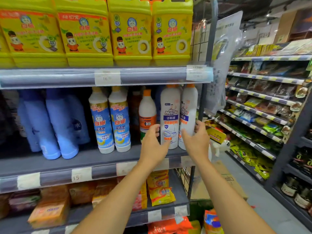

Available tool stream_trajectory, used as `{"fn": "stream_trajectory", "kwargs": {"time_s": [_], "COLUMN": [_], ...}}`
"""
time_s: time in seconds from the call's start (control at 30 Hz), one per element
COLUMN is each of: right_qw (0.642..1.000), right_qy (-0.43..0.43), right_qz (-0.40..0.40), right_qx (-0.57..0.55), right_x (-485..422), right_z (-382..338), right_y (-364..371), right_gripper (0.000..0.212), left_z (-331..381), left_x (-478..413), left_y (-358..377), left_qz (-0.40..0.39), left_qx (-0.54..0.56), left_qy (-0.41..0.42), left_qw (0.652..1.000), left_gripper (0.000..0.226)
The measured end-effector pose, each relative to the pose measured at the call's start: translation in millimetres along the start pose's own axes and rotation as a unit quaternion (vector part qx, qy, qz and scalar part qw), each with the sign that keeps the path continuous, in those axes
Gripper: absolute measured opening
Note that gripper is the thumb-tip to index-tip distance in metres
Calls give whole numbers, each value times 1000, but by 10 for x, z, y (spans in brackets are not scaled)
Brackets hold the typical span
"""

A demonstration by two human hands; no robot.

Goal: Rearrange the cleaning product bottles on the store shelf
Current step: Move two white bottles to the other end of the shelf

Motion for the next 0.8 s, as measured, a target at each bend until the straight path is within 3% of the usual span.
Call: {"fn": "stream_trajectory", "kwargs": {"time_s": [0.1, 0.27, 0.57, 0.8], "right_qw": [998, 988, 980, 972], "right_qy": [15, -4, -19, 7], "right_qz": [-68, -147, -198, -228], "right_qx": [7, 39, -8, -51], "right_x": [-96, -256, -395, -289], "right_z": [121, 227, 191, 150], "right_y": [131, 269, 175, -51], "right_gripper": [59, 64, 56, 43], "left_z": [-77, -228, -264, -153], "left_x": [-141, -333, -477, -406], "left_y": [189, 316, 429, 403], "left_qz": [-10, 29, 55, 28], "left_qx": [22, 25, 36, -7], "left_qy": [-32, -66, -80, -69], "left_qw": [999, 997, 995, 997], "left_gripper": [76, 74, 61, 62]}}
Point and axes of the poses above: each hand's wrist, its own x-axis away from the middle knuckle, its own y-axis out of the palm, z = x × y, the point moved 7 cm from there along -x, towards the middle knuckle, and after that the axes turned 8 degrees about x, right-handed, at the moved point
